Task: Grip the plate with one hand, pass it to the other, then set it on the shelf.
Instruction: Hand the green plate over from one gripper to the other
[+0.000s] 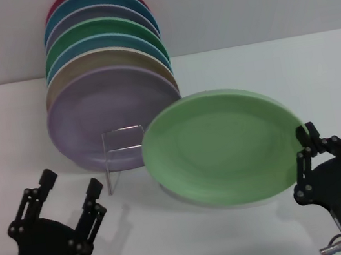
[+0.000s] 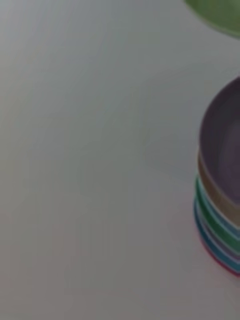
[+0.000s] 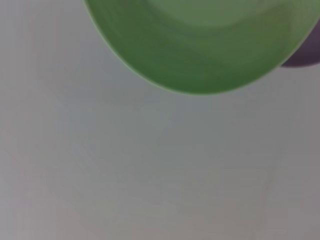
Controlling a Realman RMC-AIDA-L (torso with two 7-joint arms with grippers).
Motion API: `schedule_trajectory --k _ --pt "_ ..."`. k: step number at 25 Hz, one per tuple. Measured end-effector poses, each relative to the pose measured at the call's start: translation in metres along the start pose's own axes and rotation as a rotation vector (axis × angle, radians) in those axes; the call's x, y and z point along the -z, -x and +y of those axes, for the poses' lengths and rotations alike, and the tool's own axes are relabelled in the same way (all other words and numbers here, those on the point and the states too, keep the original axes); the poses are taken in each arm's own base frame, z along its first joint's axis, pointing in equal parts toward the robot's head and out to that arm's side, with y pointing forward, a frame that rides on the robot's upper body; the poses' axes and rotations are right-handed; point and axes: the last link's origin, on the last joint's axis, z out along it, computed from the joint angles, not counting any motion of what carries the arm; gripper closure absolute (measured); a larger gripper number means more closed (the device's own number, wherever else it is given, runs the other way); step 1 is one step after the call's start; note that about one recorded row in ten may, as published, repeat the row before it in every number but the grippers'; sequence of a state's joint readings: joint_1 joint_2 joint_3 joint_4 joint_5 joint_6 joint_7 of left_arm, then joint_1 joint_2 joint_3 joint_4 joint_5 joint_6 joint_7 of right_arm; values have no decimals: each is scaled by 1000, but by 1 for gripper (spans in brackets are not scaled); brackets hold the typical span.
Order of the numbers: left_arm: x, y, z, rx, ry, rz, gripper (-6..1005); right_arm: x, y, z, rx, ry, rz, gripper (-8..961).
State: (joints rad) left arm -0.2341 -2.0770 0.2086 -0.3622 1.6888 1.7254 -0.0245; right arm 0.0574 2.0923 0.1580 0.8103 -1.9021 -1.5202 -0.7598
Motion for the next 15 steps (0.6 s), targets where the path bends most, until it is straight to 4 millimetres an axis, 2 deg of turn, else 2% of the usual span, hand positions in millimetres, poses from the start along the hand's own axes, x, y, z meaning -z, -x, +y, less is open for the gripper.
schedule_trajectory --k 7,15 --pt "-16 16 4 15 29 -99 275 -10 2 6 22 -2 21 933" --pt "-19 21 6 25 41 -134 274 -13 5 15 65 28 36 933"
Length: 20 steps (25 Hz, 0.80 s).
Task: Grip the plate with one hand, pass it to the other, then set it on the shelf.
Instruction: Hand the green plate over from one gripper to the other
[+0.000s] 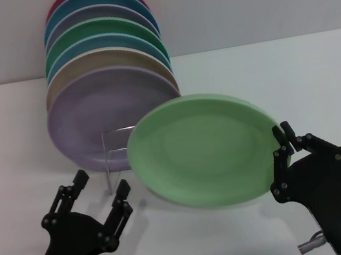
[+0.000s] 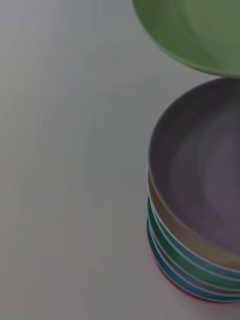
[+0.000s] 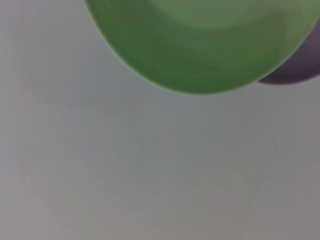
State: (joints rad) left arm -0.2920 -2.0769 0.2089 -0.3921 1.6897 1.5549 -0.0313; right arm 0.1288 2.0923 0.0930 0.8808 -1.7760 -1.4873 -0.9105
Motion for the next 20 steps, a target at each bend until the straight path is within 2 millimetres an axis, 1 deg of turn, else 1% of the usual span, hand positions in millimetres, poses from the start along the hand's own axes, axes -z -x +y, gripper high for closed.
schedule_trajectory --k 5,11,20 --pt "-5 1 7 0 42 -6 274 3 0 2 24 12 5 933" --pt "-15 3 7 13 52 -26 274 7 3 7 82 22 12 934" --pt "-19 3 7 14 49 -29 274 9 3 11 145 42 14 934"
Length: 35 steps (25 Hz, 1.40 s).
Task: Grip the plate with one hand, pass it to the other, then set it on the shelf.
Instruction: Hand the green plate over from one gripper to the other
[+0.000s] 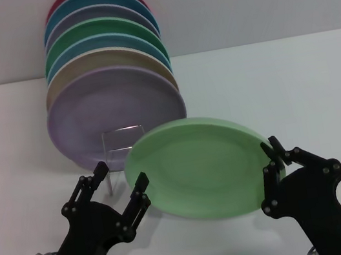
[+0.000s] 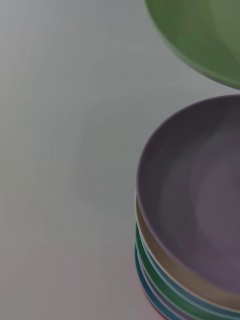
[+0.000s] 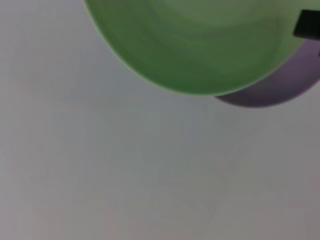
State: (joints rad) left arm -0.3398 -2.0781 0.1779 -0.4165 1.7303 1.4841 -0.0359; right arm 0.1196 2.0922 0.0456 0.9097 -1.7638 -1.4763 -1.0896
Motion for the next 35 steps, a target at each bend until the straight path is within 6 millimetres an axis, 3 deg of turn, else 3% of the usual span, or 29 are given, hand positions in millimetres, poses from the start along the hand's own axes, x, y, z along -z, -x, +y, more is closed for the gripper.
schedule_trajectory --k 18,21,26,35 --pt "-4 0 0 2 -7 -1 274 0 5 3 5 16 -23 933" --pt "-4 -1 -1 3 -10 1 425 0 5 3 5 17 -25 933" --pt "-4 -1 -2 6 -16 2 435 0 5 2 8 17 -28 933" --pt "-4 -1 -2 3 -15 1 550 0 6 3 9 23 -32 933"
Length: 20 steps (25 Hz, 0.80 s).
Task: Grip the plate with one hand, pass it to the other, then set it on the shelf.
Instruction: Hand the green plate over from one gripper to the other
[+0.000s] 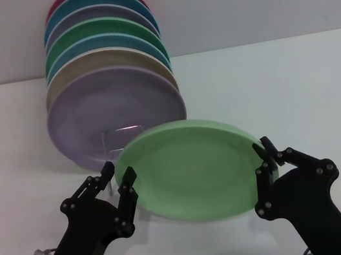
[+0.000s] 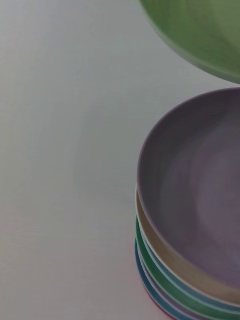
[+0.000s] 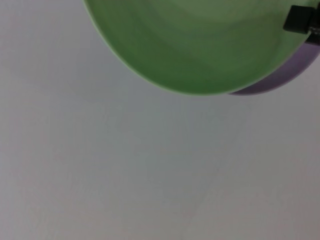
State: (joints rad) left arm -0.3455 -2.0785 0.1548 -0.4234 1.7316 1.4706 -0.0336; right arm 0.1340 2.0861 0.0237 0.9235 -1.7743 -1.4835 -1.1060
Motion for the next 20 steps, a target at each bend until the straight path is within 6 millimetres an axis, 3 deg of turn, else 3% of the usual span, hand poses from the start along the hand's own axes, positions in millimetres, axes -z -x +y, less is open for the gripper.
schedule_trajectory --k 8,19,20 --pt "-1 0 0 -2 0 0 673 0 1 1 0 8 -7 933" --pt "1 0 -2 -14 -7 1 716 0 1 1 8 8 -6 934" --pt "1 0 -2 -14 -7 1 776 0 1 1 9 8 -6 934"
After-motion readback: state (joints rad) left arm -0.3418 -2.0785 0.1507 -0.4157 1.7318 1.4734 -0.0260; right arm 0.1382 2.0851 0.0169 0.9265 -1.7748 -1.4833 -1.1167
